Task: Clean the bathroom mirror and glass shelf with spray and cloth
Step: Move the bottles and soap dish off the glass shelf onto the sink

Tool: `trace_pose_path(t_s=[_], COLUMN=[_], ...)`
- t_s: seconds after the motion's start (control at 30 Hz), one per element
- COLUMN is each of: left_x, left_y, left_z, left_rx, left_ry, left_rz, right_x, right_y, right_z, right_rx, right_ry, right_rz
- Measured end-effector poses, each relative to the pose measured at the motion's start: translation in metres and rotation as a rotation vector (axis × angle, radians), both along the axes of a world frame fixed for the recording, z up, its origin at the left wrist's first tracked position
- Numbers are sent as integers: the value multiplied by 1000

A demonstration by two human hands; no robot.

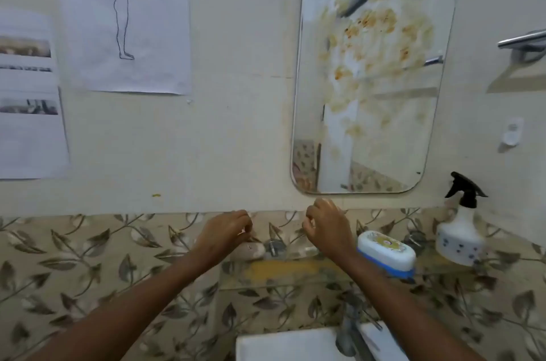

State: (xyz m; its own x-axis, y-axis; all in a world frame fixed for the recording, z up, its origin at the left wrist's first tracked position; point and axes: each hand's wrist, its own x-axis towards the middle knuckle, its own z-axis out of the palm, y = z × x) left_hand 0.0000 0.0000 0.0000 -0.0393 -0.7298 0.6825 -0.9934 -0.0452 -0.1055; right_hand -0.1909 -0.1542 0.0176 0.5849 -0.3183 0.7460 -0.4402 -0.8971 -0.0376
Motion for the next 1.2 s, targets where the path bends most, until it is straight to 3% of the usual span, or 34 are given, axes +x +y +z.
trace_pose_path(t_s=[0.1,0.2,0.37,0.47,0.83,1.0,1.2], left_x=[2,-2,-2,1,4,2,-10], left_y=[3,3,-6,-11,-14,-10,18], left_z=[-8,-8,-12,-11,-1,-4,7], left_rx=[85,244,444,526,641,530,207], left_ry=[-21,108,-27,-31,395,553,856], left_rz=[101,218,377,415,397,327,152], right_x=[2,1,10,16,23,22,-16], right_y=[-10,-14,-13,-12,-8,-16,-14], right_z=[-11,-8,-7,-9,-8,-7,28], right_rx=[122,268,262,298,341,307,437], right_ry=[66,261,508,559,724,647,155], right_rz=[-2,-45,-29,3,-10,-23,243])
